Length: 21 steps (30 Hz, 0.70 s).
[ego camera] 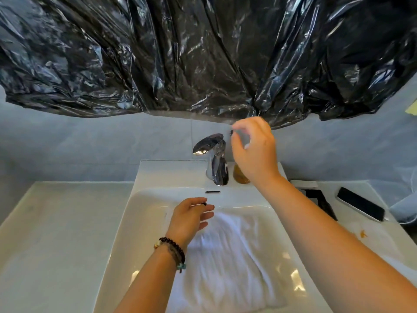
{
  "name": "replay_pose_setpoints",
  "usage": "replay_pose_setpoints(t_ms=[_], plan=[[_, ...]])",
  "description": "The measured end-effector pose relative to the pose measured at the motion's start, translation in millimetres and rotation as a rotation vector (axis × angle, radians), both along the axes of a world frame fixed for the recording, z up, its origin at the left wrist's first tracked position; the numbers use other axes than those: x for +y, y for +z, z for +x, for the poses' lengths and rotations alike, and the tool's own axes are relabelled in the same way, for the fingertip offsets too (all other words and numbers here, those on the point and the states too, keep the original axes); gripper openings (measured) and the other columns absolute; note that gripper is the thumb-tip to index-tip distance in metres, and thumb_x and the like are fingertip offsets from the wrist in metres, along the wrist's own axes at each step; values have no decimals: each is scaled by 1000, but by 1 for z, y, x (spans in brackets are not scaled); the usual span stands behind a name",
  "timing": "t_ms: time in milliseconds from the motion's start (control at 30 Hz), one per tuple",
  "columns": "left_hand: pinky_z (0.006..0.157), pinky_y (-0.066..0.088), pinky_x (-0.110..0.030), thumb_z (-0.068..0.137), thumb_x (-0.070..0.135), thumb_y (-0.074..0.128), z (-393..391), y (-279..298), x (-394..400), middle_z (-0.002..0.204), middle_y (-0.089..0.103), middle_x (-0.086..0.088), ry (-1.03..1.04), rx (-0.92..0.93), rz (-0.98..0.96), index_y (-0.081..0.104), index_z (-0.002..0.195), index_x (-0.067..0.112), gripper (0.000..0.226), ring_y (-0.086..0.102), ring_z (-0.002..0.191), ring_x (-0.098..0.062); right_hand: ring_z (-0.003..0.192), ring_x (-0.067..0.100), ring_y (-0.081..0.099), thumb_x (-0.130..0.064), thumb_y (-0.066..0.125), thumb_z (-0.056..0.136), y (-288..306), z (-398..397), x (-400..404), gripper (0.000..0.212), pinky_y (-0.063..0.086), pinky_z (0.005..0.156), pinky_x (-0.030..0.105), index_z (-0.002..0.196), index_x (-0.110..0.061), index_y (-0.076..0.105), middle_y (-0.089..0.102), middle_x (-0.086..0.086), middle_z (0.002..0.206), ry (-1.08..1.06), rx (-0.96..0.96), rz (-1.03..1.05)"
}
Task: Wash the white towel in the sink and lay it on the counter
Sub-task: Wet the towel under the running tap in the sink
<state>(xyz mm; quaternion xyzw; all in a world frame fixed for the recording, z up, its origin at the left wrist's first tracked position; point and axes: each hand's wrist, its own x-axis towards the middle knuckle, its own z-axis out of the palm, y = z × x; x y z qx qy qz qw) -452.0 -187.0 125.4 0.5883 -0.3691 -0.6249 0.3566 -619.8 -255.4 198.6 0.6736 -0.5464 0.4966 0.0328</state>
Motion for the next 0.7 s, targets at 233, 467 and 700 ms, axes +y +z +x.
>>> replay_pose_setpoints(t_ms=[233,467,700], plan=[[96,48,-44,105,29,38,-24,-1,-10,117,68,-19,218,637,243,58,118,2,36,63,110,-32,90,26,59,-32,64,86,2,-4,-5,29,49,75,39,104,-10,71,63,8,99,234,361,-53],[103,44,-47,104,38,34,-39,8,-17,123,62,-27,278,871,279,54,121,-7,52,58,117,-38,64,29,59,-18,82,71,6,28,-29,14,40,57,30,71,-9,72,62,6,70,340,657,-38],[102,44,-46,104,39,33,-37,-1,-18,126,60,-28,301,904,298,53,125,-9,55,57,119,-39,51,24,52,-9,75,65,9,32,-37,16,29,51,26,55,-11,63,54,3,54,247,730,-123]])
